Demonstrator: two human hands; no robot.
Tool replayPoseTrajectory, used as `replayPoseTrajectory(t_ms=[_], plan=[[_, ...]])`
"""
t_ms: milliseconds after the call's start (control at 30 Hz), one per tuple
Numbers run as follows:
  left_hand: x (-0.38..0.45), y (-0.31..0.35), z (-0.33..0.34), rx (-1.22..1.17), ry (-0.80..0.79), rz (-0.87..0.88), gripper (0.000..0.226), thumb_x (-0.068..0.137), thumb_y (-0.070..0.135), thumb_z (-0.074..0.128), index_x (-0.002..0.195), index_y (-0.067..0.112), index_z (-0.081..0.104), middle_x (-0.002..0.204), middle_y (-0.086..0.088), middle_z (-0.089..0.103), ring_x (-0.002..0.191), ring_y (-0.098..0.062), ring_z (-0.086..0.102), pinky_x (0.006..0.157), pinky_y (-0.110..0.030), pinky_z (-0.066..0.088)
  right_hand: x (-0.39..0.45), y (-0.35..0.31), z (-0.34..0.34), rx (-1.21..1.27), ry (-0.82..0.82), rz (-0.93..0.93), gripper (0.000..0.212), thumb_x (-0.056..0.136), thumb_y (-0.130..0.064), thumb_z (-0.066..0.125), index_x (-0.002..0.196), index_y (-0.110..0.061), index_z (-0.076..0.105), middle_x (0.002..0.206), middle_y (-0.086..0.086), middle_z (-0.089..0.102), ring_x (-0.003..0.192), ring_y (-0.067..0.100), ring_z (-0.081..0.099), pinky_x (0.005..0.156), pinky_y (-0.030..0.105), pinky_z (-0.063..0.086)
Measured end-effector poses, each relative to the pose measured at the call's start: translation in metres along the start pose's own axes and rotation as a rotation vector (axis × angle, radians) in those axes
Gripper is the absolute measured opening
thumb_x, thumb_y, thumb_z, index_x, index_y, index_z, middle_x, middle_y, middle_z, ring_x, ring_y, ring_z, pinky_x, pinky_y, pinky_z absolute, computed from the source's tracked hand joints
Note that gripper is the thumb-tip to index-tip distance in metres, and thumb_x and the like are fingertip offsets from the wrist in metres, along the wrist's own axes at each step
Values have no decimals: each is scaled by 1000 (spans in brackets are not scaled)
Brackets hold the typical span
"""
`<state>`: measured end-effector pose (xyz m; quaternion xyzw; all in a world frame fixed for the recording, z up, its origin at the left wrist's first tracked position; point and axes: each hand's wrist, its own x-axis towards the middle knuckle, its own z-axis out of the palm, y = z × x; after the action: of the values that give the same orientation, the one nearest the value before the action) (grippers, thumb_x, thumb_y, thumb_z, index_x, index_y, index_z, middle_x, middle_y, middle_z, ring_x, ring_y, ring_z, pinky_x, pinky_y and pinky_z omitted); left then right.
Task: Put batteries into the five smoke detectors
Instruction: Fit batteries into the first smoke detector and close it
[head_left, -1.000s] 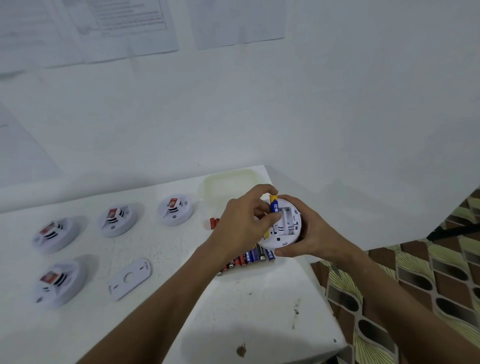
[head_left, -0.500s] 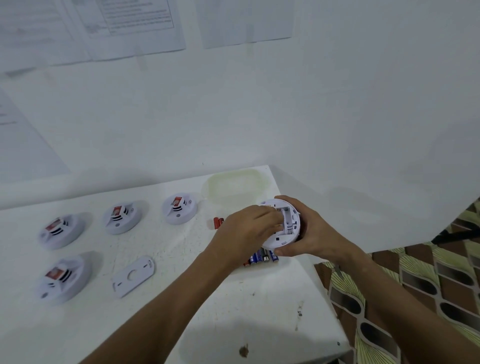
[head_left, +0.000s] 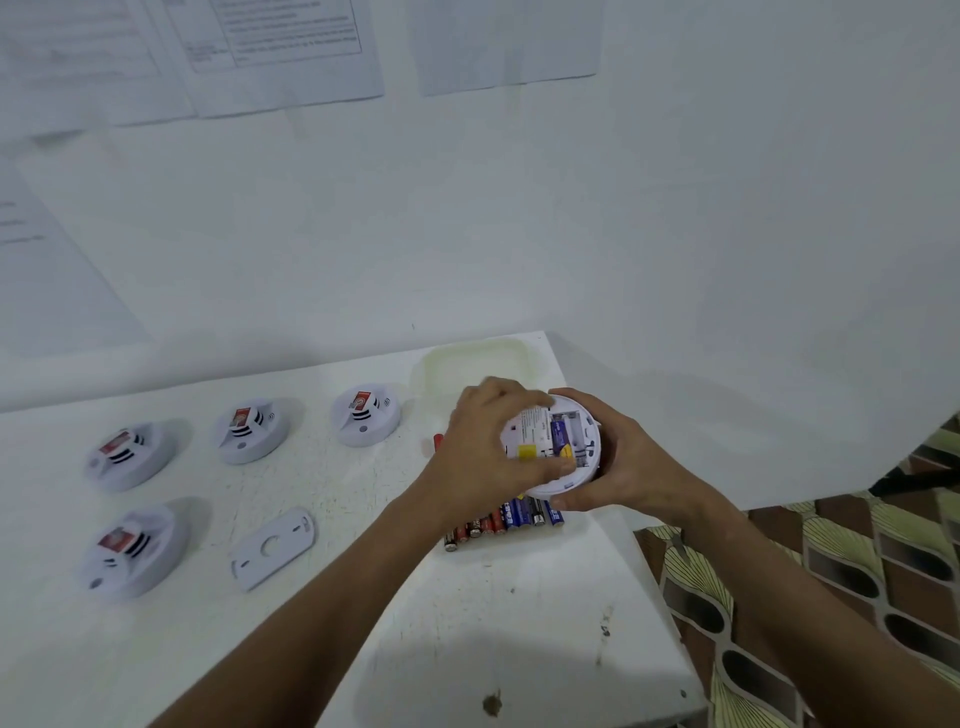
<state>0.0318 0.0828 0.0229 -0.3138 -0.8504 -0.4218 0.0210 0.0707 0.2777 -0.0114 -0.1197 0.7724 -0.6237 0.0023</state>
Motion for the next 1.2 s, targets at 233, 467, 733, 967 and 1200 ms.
replayPoseTrajectory(t_ms=[233, 467, 733, 967, 1200], plan=[[9, -11, -7, -82, -87, -266, 82, 55, 55, 88, 128, 30, 58, 117, 15, 63, 103, 0, 59, 88, -31, 55, 2, 0, -2, -4, -38, 20, 87, 61, 12, 86, 132, -25, 51, 116, -7, 68, 111, 18, 65, 80, 25, 57], [11, -14, -9, -152, -101, -262, 55, 52, 52, 90, 100, 34, 69, 95, 14, 70, 89, -6, 65, 78, -36, 59, 6, -2, 3, -38, -35, 16, 84, 61, 8, 88, 127, -30, 53, 112, -13, 68, 109, 13, 65, 80, 20, 56], [11, -15, -10, -271, -37, -334, 48, 59, 35, 91, 97, 27, 63, 92, 10, 70, 83, -6, 67, 66, -23, 58, 6, -3, 6, -35, -42, -9, 87, 59, 11, 88, 128, -30, 53, 113, -14, 69, 108, 15, 66, 81, 22, 57], [14, -21, -5, -356, -86, -366, 21, 93, 39, 61, 103, 23, 69, 97, 7, 71, 85, -9, 67, 70, -25, 56, -3, 4, -8, -17, -9, 16, 88, 59, 9, 89, 133, -24, 53, 118, 0, 68, 112, 22, 65, 86, 32, 58], [9, -37, 15, 176, -279, -309, 16, 90, 34, 64, 99, 23, 70, 80, 3, 68, 65, -6, 59, 61, -16, 47, -29, 20, -35, -12, 79, 68, 85, 61, 11, 87, 129, -29, 54, 119, -12, 68, 114, 13, 64, 84, 24, 57]])
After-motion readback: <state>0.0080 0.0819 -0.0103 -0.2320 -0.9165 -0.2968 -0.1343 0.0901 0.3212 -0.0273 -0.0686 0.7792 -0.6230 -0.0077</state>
